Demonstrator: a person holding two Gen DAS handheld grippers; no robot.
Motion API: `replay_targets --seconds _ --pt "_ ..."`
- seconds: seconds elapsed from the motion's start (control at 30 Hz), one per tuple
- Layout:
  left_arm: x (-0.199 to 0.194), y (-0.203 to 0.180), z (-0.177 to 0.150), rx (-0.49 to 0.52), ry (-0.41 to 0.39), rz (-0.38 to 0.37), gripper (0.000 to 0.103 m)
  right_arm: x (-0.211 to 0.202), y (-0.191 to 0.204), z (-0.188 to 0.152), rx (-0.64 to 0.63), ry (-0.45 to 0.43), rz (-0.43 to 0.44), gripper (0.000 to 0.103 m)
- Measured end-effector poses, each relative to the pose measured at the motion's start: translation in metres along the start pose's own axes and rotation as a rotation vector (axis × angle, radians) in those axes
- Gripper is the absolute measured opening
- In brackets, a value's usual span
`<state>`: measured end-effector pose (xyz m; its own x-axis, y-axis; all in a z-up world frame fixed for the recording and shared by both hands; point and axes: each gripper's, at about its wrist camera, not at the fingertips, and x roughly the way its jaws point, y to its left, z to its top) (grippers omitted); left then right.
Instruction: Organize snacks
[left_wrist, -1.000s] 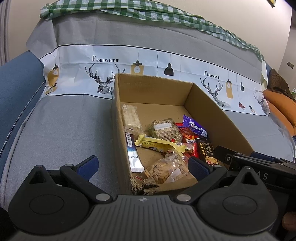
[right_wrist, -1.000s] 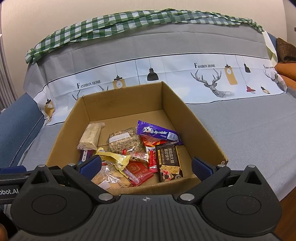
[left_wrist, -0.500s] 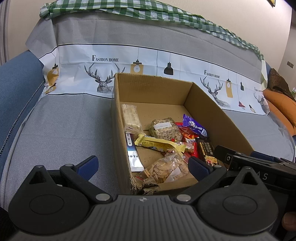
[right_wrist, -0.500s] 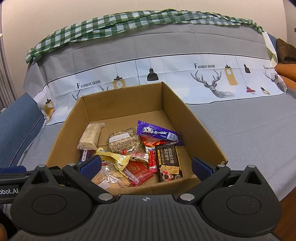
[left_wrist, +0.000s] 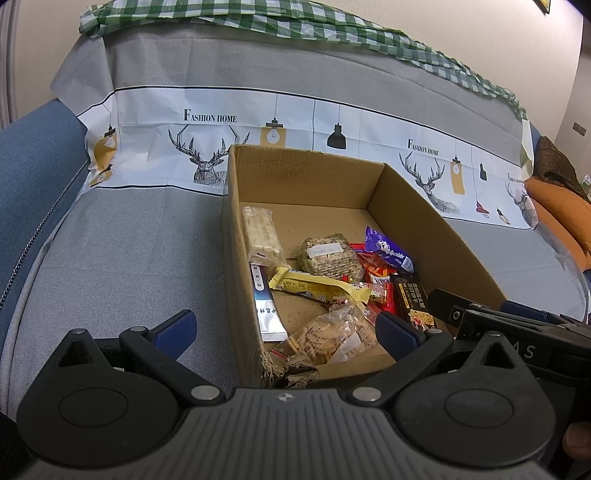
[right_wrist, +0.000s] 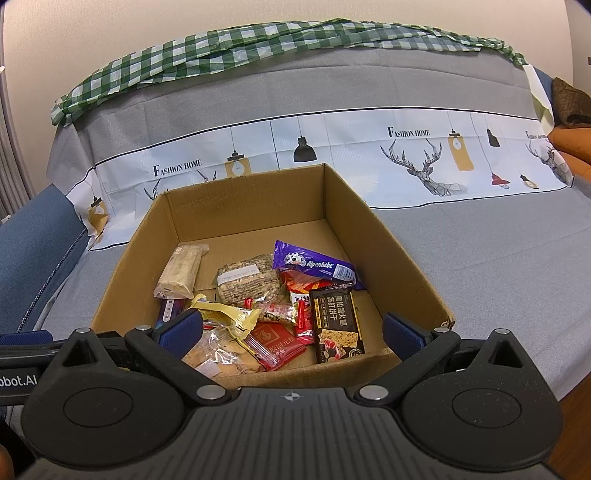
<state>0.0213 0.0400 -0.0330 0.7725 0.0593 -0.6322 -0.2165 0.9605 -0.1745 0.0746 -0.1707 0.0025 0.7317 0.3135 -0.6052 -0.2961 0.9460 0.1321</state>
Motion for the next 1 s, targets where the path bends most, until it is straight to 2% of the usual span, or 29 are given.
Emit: replay_targets --seconds 1.0 --pt "0.0076 -0.0008 0.0044 0.017 -0.005 -0.038 0.103 0.0079 -0.0023 0.0041 0.029 0.017 -0.014 0.102"
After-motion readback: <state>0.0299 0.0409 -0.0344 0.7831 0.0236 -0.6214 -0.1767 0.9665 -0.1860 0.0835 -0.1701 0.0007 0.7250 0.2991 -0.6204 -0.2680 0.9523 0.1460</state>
